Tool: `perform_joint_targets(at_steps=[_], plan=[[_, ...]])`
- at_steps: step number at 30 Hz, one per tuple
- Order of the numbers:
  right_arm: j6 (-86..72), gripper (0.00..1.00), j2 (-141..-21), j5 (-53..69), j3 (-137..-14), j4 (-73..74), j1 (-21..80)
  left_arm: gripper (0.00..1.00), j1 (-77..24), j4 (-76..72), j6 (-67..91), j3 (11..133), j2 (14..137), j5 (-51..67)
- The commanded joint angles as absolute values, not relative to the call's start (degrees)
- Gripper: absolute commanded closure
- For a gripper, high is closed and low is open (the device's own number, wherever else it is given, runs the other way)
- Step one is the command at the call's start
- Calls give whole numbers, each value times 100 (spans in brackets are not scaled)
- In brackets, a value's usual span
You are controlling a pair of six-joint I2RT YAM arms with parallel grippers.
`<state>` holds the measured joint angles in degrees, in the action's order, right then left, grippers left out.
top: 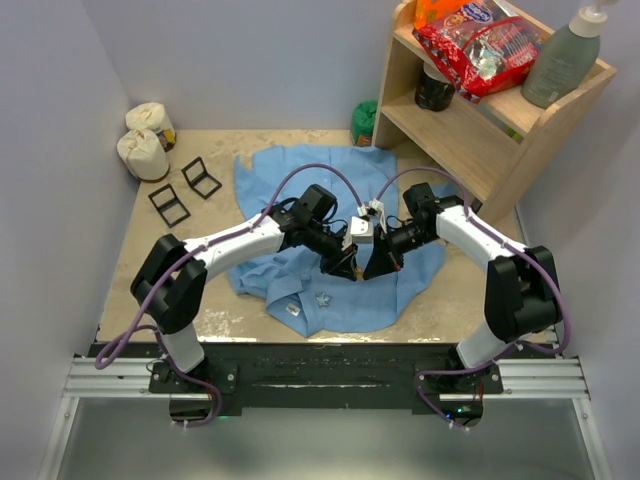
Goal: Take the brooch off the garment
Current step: Close the brooch.
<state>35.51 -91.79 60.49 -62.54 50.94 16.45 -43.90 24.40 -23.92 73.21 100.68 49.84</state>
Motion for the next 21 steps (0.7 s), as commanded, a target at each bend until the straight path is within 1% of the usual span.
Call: perform_joint_targets(at_steps=[1,10,15,21], plan=[[3437,100,-8983,5810,-6240,4755,1582,100,-4465,2988,-2786,7445,9738,5071],[3296,100,-8965,5757,-6223,4632,1573,100,-4491,3260,-3076,7462,9703,5001],[3252,100,-8965,5713,-6214,4597,1582,100,-4500,3840,-3322,7734,10019,5273],[3155,100,-8921,5634,-6179,4491,1565,100,-4500,3700,-3374,7611,9896,5063]])
